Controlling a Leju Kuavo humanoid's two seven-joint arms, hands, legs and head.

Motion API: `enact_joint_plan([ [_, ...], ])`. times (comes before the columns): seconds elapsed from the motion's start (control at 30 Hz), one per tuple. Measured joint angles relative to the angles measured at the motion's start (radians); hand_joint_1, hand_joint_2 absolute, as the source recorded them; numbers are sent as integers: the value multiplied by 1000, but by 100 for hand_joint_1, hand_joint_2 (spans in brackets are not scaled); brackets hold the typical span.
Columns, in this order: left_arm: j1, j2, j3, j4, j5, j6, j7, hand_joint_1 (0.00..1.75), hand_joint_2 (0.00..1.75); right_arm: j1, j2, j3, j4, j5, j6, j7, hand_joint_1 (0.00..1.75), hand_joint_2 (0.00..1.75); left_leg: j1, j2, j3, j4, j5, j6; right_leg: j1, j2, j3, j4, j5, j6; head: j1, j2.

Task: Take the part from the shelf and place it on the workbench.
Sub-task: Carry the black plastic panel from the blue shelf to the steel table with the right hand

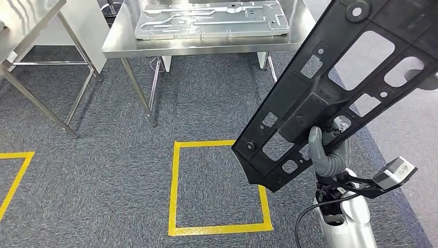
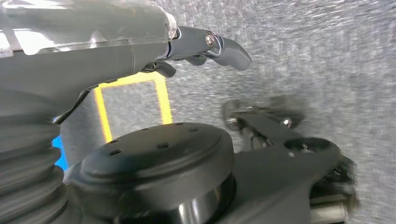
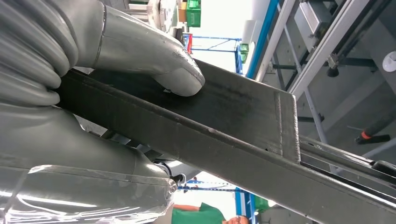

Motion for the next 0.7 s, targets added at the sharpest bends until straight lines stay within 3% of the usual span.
enact_joint_plan([
  [0.03,-1,0,0,0,0,-1,-1,0,175,1,0,0,0,0,0,0,175,175,0,0,-20,32,-1,2,2,1,2,0,-2,-2,0,0],
  [0.07,-2,0,0,0,-1,-3,-1,0,175,2,0,0,0,0,0,-1,175,175,0,0,-22,26,18,5,4,3,6,0,-5,-2,0,0],
  [0.13,-1,1,0,0,-3,-2,1,0,175,3,0,0,0,0,-1,-3,175,175,-5,-1,26,-90,96,19,6,7,16,0,-11,-2,0,0],
  [0.2,0,2,0,0,-4,0,2,0,175,3,0,1,0,1,-2,-5,175,175,-13,-1,80,-213,140,34,8,10,21,-2,-15,5,0,0],
  [0.23,1,2,0,0,-6,1,1,0,175,4,0,1,0,2,-2,-5,175,175,-17,0,94,-247,143,40,7,10,22,-5,-15,10,0,0],
  [0.37,2,2,-1,0,-11,3,-2,0,175,6,1,2,0,6,-5,-5,175,175,-16,-2,120,-290,145,58,6,5,21,17,-10,35,0,0],
  [0.43,2,1,-2,0,-11,4,-4,0,175,5,1,2,-1,6,-7,-5,175,175,-13,-1,133,-297,147,62,3,3,-18,95,-55,45,0,0],
  [0.5,0,1,-2,0,-12,4,-6,0,175,8,2,2,0,5,-7,-5,175,175,-13,0,137,-297,142,64,-1,3,-93,217,-105,55,0,0],
  [0.53,1,1,-2,0,-12,5,-6,0,175,11,2,2,0,4,-8,-5,175,175,-13,0,140,-297,139,63,-4,2,-121,254,-111,59,0,0],
  [0.57,2,1,-2,0,-12,5,-6,0,175,14,2,2,0,4,-8,-5,175,175,-12,0,144,-296,134,61,-8,2,-133,257,-98,65,0,0],
  [0.6,4,1,-2,0,-12,4,-6,0,175,15,2,2,0,3,-8,-6,175,175,-11,0,151,-294,128,58,-13,0,-123,219,-65,69,0,0],
  [0.67,5,1,-2,0,-13,4,-7,0,175,16,2,2,0,1,-8,-7,175,175,-7,-1,168,-289,112,48,-20,-4,-70,87,11,74,0,0],
  [0.7,5,1,-2,0,-14,4,-7,0,175,16,2,2,1,0,-8,-8,175,175,-6,-1,172,-285,104,42,-19,-7,-51,37,20,68,0,0],
])
